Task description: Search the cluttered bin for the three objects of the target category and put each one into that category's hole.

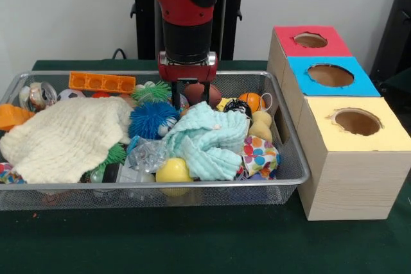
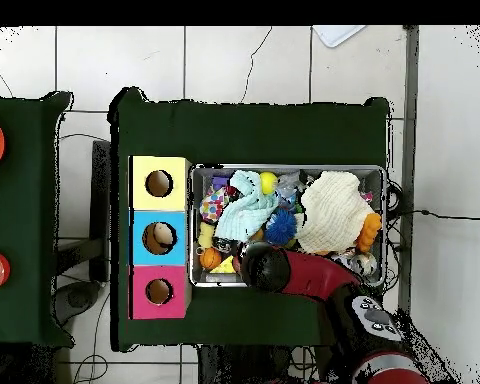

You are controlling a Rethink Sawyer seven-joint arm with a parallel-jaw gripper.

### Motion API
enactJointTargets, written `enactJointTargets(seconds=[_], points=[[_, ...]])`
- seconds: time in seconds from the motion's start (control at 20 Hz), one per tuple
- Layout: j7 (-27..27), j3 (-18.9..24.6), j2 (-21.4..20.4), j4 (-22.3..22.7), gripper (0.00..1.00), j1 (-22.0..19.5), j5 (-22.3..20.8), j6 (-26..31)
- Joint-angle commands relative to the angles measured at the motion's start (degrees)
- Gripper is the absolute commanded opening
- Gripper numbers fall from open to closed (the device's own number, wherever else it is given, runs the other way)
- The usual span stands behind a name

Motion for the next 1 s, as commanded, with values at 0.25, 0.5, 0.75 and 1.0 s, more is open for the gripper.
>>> enactJointTargets(seconds=[0.25,0.5,0.75,1.0], points=[[8.58,-2.69,-3.69,0.22,1.00,5.35,0.78,6.26],[8.87,-2.93,-8.86,0.41,1.00,7.63,3.34,12.40],[9.08,-3.57,-13.19,-0.07,1.00,9.25,4.90,17.91],[8.62,-3.72,-17.05,-0.99,1.00,9.21,6.11,22.46]])
